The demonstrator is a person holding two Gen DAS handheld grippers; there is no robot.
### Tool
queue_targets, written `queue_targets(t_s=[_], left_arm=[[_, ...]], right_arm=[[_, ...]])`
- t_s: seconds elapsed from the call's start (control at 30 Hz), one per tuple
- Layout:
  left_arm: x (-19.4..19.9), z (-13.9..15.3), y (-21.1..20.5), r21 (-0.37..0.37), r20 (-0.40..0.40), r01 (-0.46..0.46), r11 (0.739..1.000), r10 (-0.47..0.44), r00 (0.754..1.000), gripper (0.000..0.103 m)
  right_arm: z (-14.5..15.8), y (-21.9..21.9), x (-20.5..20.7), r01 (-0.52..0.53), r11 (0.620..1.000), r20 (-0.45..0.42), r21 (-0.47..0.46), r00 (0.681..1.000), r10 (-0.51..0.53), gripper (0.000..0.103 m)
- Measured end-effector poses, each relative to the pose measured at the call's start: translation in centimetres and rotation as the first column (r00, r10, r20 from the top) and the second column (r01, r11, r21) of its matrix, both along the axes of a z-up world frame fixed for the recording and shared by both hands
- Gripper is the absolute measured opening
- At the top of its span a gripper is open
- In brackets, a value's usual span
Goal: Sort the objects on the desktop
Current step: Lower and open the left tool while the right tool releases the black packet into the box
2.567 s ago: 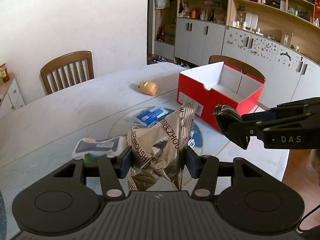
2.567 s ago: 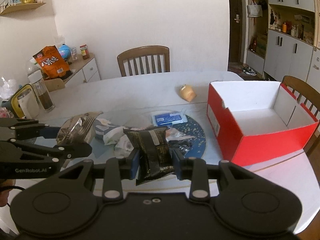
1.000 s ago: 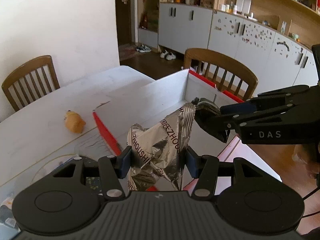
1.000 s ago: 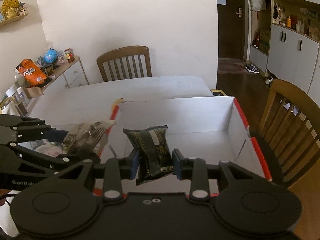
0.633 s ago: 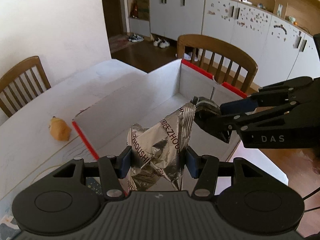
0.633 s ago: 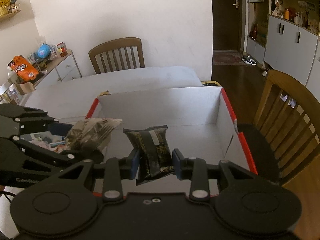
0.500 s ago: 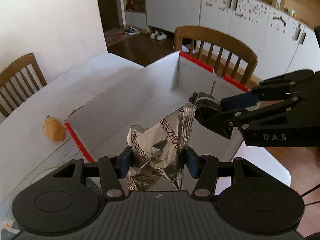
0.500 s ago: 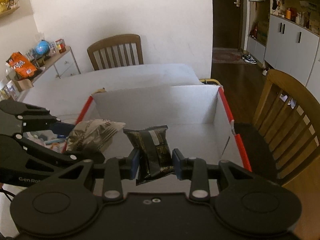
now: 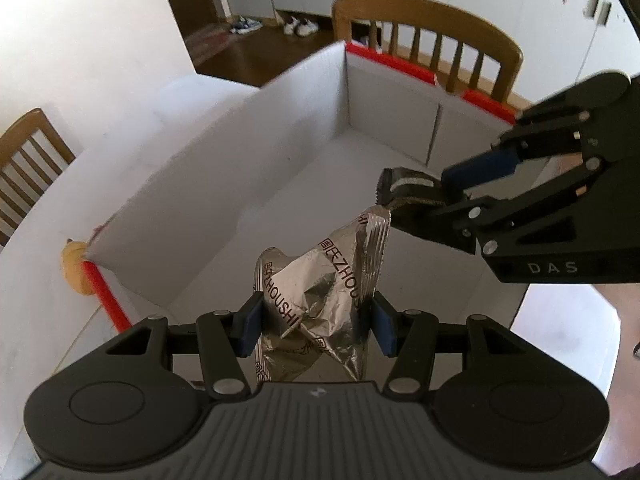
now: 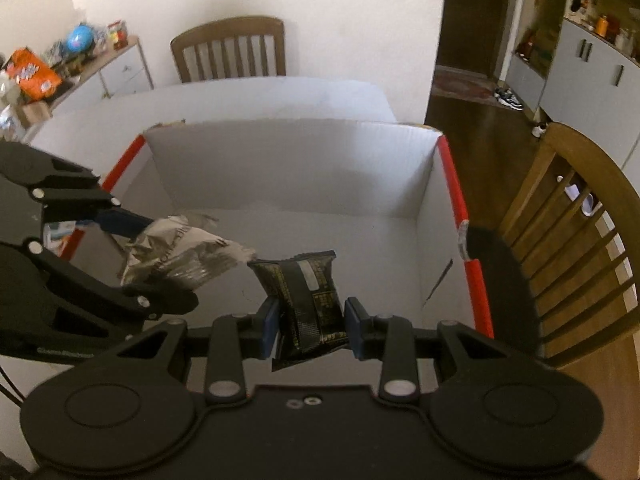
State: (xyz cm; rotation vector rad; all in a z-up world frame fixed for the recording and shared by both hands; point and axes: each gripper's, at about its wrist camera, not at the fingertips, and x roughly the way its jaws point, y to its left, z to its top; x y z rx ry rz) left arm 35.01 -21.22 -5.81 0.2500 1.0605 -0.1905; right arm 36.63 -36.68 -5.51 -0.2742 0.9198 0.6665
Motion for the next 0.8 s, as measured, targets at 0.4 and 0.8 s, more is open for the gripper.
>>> queue_targets(t_s=[0.4,0.8], left_arm=[[1.3,-1.5,0.3,-0.014,-0.071,-0.018,1.0,0.017,0.997,0.055],[1.9,-2.3,1.0,-0.012,-0.108,-0.057,0.998,0.055,0.993,0.055]], right_arm=[[-2.3,1.1,0.8,-0.069,0.994,-0.06,-0.085,0.996,0.064,0.034],[-3.9,1.8,1.3,-0.077,0.988,-0.094,-0.132,0.993,0.065,0.035]])
